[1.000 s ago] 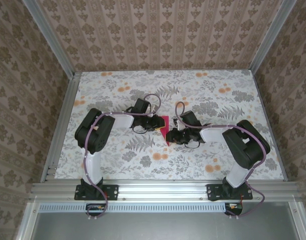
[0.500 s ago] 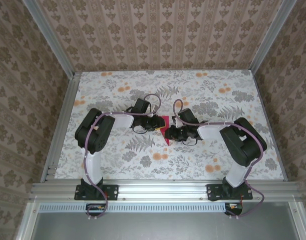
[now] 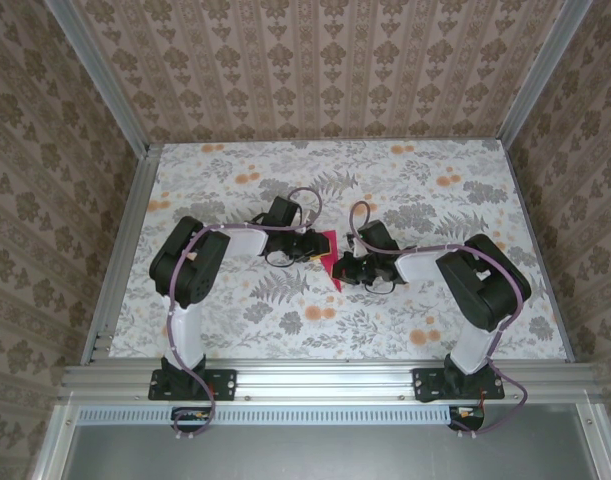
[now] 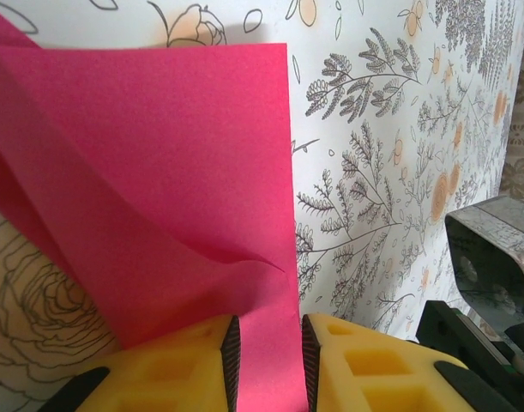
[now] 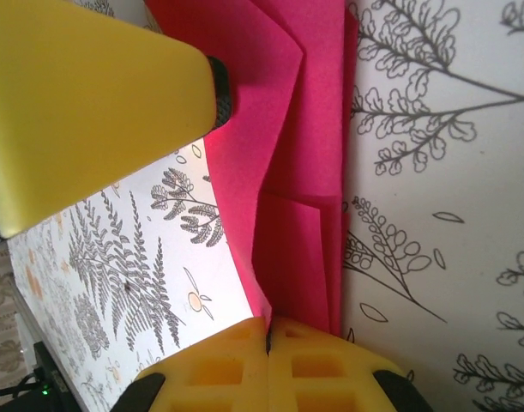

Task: Fold a paper plane with a square sheet of paper (pick it up from the middle)
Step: Fold the wing for the fifth time at the center of the table.

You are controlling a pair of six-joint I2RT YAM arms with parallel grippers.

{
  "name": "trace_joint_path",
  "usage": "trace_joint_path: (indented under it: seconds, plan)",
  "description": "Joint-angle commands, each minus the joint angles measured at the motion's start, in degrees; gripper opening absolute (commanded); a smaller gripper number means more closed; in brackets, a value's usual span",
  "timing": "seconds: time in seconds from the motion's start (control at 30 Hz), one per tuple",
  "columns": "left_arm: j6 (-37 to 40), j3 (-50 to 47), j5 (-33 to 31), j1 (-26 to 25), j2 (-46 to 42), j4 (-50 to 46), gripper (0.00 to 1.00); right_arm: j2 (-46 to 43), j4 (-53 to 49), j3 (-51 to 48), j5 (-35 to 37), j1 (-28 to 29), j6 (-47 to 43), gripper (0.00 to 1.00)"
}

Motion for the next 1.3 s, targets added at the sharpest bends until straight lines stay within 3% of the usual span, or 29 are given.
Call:
trace_joint_path:
  seconds: [0.0, 0.5, 1.27]
  plan:
    - [2.1, 0.7, 0.2, 0.3, -2.7, -0.2, 0.3, 0.5, 1.9, -2.4, -0.7, -0.9, 3.1, 0.02]
    - [2.9, -4.2, 1.5, 0.8, -5.6, 6.3, 0.33, 1.8, 21.9, -8.5, -11.3, -4.0, 14.1, 0.0]
    - [4.6, 2.0, 0.8, -0.5, 1.3, 1.8, 0.31, 2.4, 25.3, -11.5, -12.1, -5.5, 17.5, 0.0]
